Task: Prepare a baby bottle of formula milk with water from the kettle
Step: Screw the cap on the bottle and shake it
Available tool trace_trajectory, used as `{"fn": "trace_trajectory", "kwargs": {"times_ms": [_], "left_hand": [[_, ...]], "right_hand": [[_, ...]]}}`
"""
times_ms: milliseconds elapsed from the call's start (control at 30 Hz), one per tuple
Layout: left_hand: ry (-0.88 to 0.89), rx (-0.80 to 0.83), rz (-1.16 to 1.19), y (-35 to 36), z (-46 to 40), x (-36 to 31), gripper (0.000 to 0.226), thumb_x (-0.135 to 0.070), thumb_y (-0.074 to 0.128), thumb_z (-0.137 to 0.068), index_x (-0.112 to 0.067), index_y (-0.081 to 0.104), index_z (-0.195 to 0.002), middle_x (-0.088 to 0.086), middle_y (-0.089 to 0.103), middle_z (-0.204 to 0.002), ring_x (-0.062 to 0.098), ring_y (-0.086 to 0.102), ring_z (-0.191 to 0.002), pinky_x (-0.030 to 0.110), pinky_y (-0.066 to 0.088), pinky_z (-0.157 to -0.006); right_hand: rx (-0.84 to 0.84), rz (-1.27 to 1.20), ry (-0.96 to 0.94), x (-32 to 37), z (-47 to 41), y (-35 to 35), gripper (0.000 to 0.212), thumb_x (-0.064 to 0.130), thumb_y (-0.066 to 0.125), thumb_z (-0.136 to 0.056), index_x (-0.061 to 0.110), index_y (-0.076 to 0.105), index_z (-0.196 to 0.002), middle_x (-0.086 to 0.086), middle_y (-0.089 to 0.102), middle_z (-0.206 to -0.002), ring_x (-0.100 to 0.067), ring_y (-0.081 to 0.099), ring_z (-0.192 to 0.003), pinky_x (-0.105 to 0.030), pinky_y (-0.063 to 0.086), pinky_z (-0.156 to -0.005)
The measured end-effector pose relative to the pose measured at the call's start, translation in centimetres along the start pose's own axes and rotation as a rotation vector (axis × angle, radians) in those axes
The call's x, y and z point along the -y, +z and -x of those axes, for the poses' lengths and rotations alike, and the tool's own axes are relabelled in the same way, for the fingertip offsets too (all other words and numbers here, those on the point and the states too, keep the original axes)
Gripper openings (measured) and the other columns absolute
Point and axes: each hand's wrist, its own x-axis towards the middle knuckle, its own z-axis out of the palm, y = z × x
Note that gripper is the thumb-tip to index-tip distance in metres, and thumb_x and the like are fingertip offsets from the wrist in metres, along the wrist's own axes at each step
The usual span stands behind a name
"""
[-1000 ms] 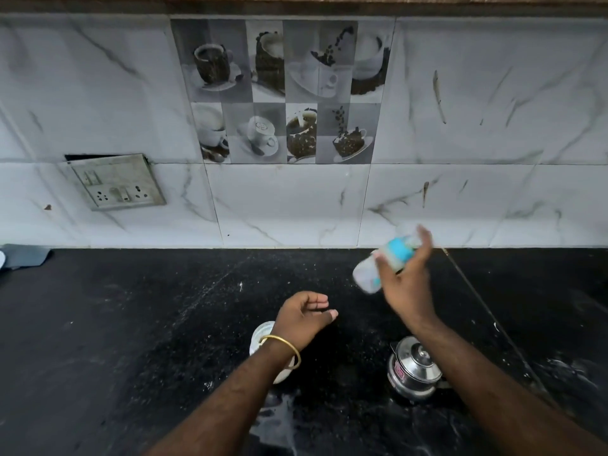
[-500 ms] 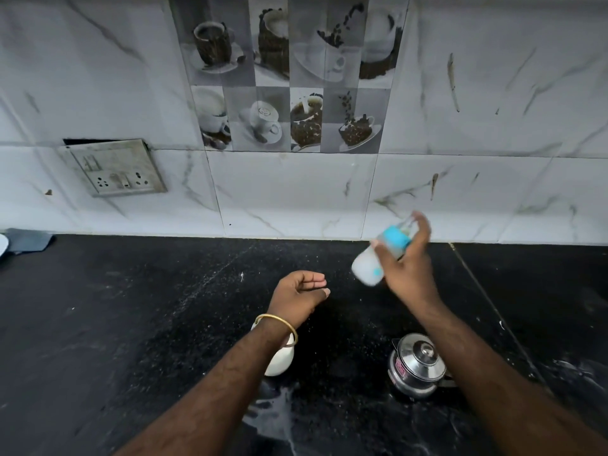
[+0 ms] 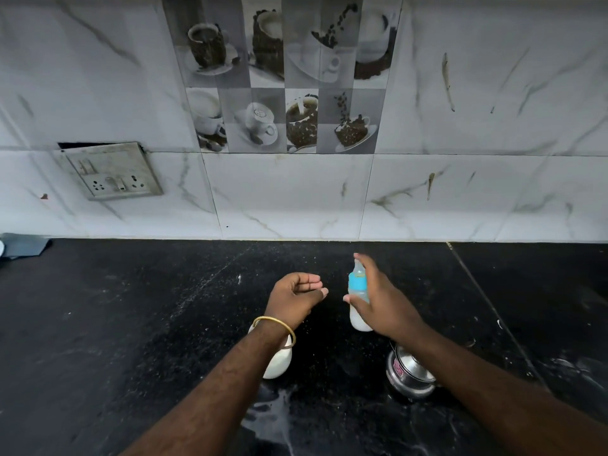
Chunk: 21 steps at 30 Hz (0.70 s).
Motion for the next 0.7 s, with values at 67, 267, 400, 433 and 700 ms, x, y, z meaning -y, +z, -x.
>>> {"fn": "trace_trajectory", "kwargs": {"times_ms": [67, 267, 400, 433, 700], "left_hand": [[0.008, -0.005, 0.008, 0.0, 0.0, -0.2, 0.026, -0.012, 0.078, -0.082, -0.013, 0.071, -0.106, 0.000, 0.077, -0.100, 0.005, 0.070, -0.085, 0.015, 0.052, -0.060], [0.001, -0.011, -0.001, 0.1, 0.3, -0.1, 0.025, -0.015, 0.079, -0.081, -0.017, 0.071, -0.104, -0.003, 0.077, -0.099, 0.009, 0.072, -0.091, 0.018, 0.052, -0.063], [0.015, -0.013, -0.003, -0.2, 0.6, -0.3, 0.026, -0.013, 0.078, -0.081, -0.014, 0.071, -0.106, -0.002, 0.076, -0.099, 0.008, 0.071, -0.092, 0.016, 0.053, -0.067], [0.014, -0.019, -0.002, -0.1, 0.5, -0.5, 0.026, -0.013, 0.078, -0.082, -0.014, 0.071, -0.106, -0.002, 0.076, -0.100, 0.008, 0.071, -0.091, 0.016, 0.053, -0.067], [0.019, -0.022, 0.003, -0.3, 0.3, -0.7, 0.025, -0.013, 0.078, -0.082, -0.014, 0.071, -0.106, -0.001, 0.076, -0.100, 0.008, 0.071, -0.091, 0.016, 0.052, -0.067]], "right_hand": [[-0.287, -0.128, 0.018, 0.2, -0.8, -1.2, 0.079, 0.033, 0.068, -0.091, 0.025, 0.018, -0.152, -0.012, 0.047, -0.144, -0.022, 0.055, -0.120, -0.030, 0.044, -0.098], [-0.028, 0.058, -0.025, 0.5, 0.8, 0.4, 0.082, 0.036, 0.065, -0.093, 0.030, 0.011, -0.155, -0.012, 0.048, -0.143, -0.025, 0.055, -0.123, -0.033, 0.046, -0.094], [-0.512, -0.127, -0.009, 2.2, -0.4, -1.0, 0.077, 0.028, 0.067, -0.093, 0.020, 0.020, -0.154, -0.011, 0.043, -0.147, -0.014, 0.048, -0.125, -0.024, 0.039, -0.101], [-0.537, -0.158, -0.008, 2.4, -0.6, -0.9, 0.077, 0.028, 0.067, -0.094, 0.020, 0.020, -0.154, -0.010, 0.043, -0.148, -0.014, 0.047, -0.126, -0.025, 0.040, -0.102], [-0.533, -0.095, -0.060, 2.2, -0.8, -0.7, 0.077, 0.027, 0.067, -0.093, 0.016, 0.021, -0.153, -0.015, 0.045, -0.145, -0.017, 0.050, -0.123, -0.025, 0.042, -0.100]]}}
